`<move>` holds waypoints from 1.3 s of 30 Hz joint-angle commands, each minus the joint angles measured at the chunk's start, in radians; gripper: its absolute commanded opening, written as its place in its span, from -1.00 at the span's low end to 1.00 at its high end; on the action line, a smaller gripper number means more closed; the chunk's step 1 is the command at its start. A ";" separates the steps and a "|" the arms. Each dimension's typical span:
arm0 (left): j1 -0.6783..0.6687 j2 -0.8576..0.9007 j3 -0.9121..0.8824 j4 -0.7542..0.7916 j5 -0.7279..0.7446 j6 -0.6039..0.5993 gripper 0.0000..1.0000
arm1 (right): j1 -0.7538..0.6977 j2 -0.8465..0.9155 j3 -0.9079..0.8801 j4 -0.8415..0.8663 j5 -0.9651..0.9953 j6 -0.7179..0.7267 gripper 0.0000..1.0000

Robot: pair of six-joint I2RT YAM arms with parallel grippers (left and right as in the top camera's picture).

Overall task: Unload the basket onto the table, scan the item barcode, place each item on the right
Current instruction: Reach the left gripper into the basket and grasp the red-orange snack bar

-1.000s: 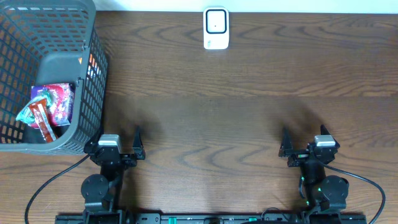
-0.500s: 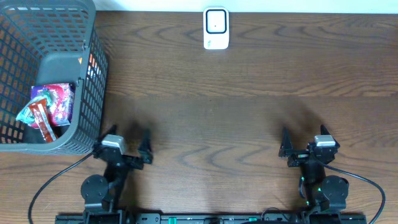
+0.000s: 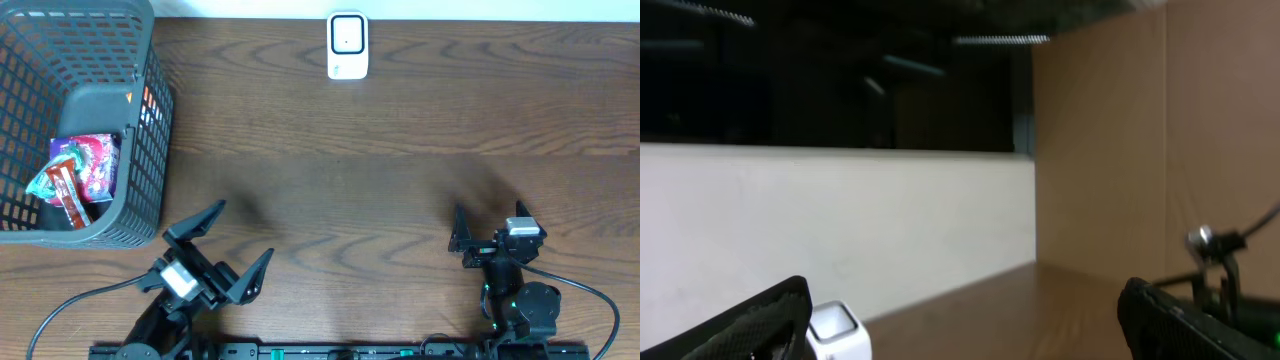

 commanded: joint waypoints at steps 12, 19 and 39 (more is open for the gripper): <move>0.037 0.499 0.634 -0.156 -0.334 0.109 0.95 | -0.001 -0.005 -0.002 -0.004 0.003 -0.011 0.98; 0.250 1.071 1.266 -0.540 -0.370 0.108 0.95 | -0.001 -0.005 -0.002 -0.004 0.003 -0.011 0.99; 0.596 1.566 1.680 -1.433 -0.705 0.321 0.96 | -0.001 -0.005 -0.002 -0.004 0.003 -0.011 0.98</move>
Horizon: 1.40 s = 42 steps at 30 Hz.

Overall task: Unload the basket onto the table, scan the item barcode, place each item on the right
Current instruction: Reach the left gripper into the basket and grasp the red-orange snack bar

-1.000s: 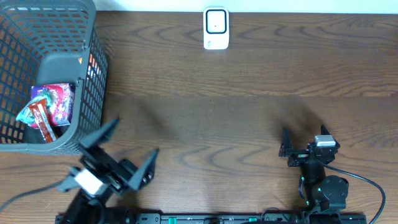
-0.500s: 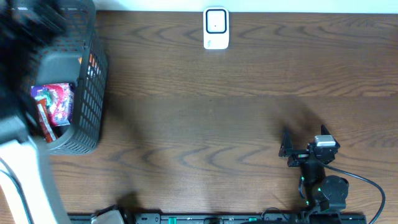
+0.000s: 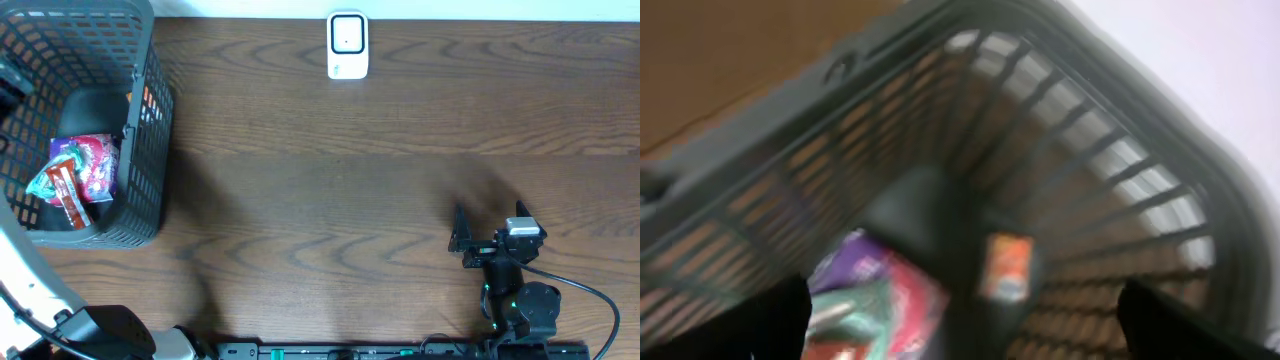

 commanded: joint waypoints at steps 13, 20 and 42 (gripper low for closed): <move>-0.119 0.010 -0.351 -0.034 -0.474 0.190 0.96 | -0.001 -0.005 -0.002 -0.004 0.001 -0.011 0.99; -0.110 0.010 -0.448 0.024 -0.473 0.194 0.96 | -0.001 -0.005 -0.002 -0.004 0.001 -0.011 0.99; -0.106 0.074 -0.544 0.132 -0.466 0.193 -0.51 | -0.001 -0.005 -0.002 -0.004 0.001 -0.011 0.99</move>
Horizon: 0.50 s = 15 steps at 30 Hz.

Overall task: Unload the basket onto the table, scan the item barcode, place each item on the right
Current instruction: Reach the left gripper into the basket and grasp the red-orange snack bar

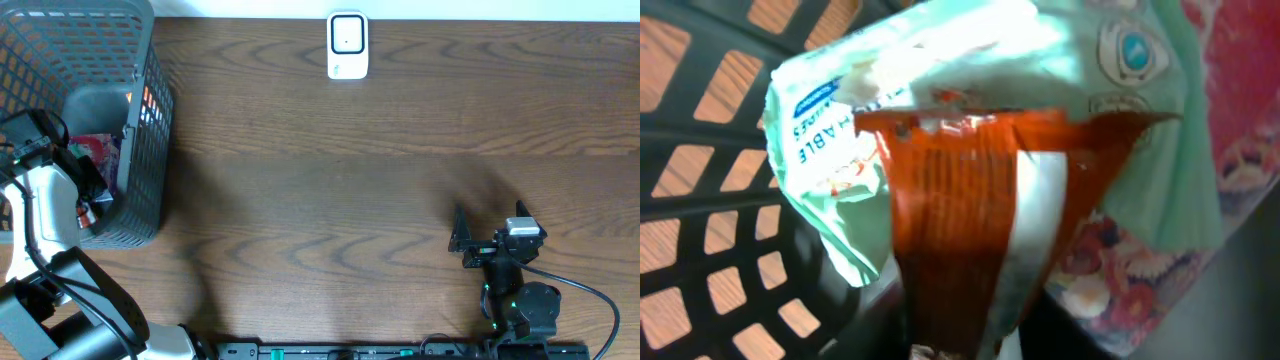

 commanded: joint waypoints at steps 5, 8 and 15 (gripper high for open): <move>0.005 -0.005 -0.002 0.005 -0.005 0.007 -0.85 | -0.001 -0.005 -0.002 -0.004 0.001 -0.011 0.99; 0.005 -0.005 -0.002 0.005 -0.005 0.007 -0.85 | -0.001 -0.005 -0.002 -0.004 0.001 -0.011 0.99; 0.005 -0.060 0.024 0.009 0.000 -0.003 -0.85 | -0.001 -0.005 -0.002 -0.004 0.001 -0.011 0.99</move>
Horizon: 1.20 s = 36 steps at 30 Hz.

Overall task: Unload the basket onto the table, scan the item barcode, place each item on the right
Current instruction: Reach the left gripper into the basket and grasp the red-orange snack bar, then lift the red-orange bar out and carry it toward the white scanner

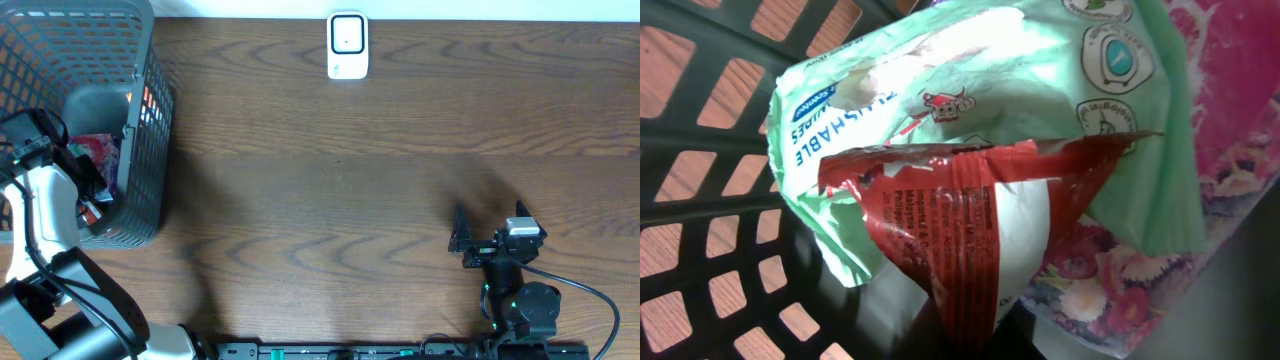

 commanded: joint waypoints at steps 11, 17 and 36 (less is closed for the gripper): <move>0.005 -0.388 0.093 0.244 0.294 -0.145 -0.86 | -0.001 -0.005 -0.002 -0.004 0.001 -0.011 0.98; -0.012 -0.540 0.093 0.388 0.311 -0.346 -0.85 | -0.001 -0.005 -0.002 -0.004 0.001 -0.011 0.99; -0.291 -0.706 0.093 0.647 0.336 -0.477 -0.86 | -0.001 -0.005 -0.002 -0.004 0.001 -0.011 0.99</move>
